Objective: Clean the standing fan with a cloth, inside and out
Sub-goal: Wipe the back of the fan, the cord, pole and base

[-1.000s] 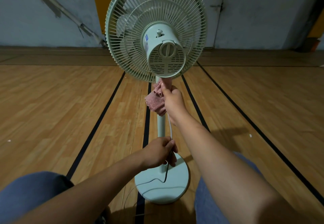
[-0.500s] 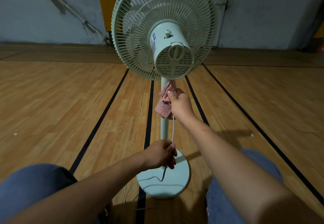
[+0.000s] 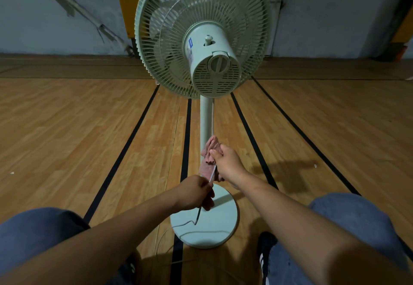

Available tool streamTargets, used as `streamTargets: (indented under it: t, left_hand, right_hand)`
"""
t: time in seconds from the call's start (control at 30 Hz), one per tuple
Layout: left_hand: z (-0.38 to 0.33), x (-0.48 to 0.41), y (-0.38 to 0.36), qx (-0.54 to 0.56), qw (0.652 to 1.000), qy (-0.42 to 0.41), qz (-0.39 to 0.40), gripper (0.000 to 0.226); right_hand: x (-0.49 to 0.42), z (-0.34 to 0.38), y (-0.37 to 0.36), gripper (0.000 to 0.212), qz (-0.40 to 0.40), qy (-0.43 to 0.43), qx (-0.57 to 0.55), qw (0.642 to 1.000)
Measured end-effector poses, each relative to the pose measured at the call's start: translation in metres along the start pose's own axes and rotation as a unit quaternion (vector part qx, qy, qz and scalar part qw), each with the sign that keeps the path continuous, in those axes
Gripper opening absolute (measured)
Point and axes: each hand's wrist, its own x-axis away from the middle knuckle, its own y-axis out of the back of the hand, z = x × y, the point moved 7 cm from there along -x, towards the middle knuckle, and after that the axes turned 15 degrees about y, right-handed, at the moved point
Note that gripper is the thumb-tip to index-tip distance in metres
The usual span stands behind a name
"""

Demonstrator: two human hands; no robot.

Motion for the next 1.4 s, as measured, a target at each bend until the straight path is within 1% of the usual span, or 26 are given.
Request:
streamTargets:
  t: [0.13,0.23,0.37,0.5,0.6,0.7,0.83,0.93,1.03,1.23,1.33,1.4]
  left_hand:
    - [0.009,-0.003,-0.006,0.004,1.000,0.006,0.012,0.045]
    - [0.013,-0.004,-0.006,0.008,1.000,0.012,0.006,0.045]
    - [0.014,-0.004,-0.006,0.016,1.000,0.019,0.008,0.043]
    - [0.012,-0.001,-0.010,0.027,0.999,0.016,0.023,0.043]
    - [0.011,0.000,-0.013,0.034,0.999,0.017,0.034,0.041]
    - [0.014,0.000,-0.016,0.034,0.998,0.019,0.046,0.040]
    - [0.024,-0.001,-0.018,0.022,0.998,0.020,0.049,0.039]
    - [0.031,-0.001,-0.015,-0.004,0.999,0.018,0.036,0.036]
    - [0.034,-0.001,-0.011,-0.003,0.999,0.024,0.024,0.030]
    - [0.048,-0.003,-0.010,-0.069,0.996,0.043,0.027,0.042]
    - [0.050,-0.003,-0.014,-0.092,0.994,0.038,0.035,0.040]
    - [0.050,-0.003,-0.014,-0.098,0.994,0.038,0.035,0.039]
  right_hand:
    - [0.005,-0.008,-0.011,0.016,0.015,-0.016,0.005,1.000]
    - [0.003,-0.002,-0.015,0.020,-0.005,-0.018,0.018,1.000]
    - [-0.005,0.026,-0.015,0.025,-0.043,0.012,-0.009,0.999]
    - [-0.027,0.067,0.000,0.026,-0.074,0.051,-0.027,0.996]
    - [-0.044,0.090,0.013,0.028,-0.100,0.079,-0.018,0.992]
    - [-0.052,0.094,0.015,0.028,-0.102,0.095,0.002,0.990]
    - [-0.049,0.078,0.007,0.025,-0.077,0.094,0.040,0.992]
    - [-0.039,0.059,-0.004,0.021,-0.040,0.083,0.067,0.993]
    - [-0.024,0.036,-0.014,0.018,0.006,0.056,0.083,0.995]
    - [0.010,-0.010,-0.034,0.023,0.096,-0.006,0.125,0.988]
    - [0.021,-0.021,-0.044,0.025,0.132,-0.027,0.131,0.982]
    - [0.022,-0.020,-0.046,0.025,0.136,-0.030,0.127,0.982]
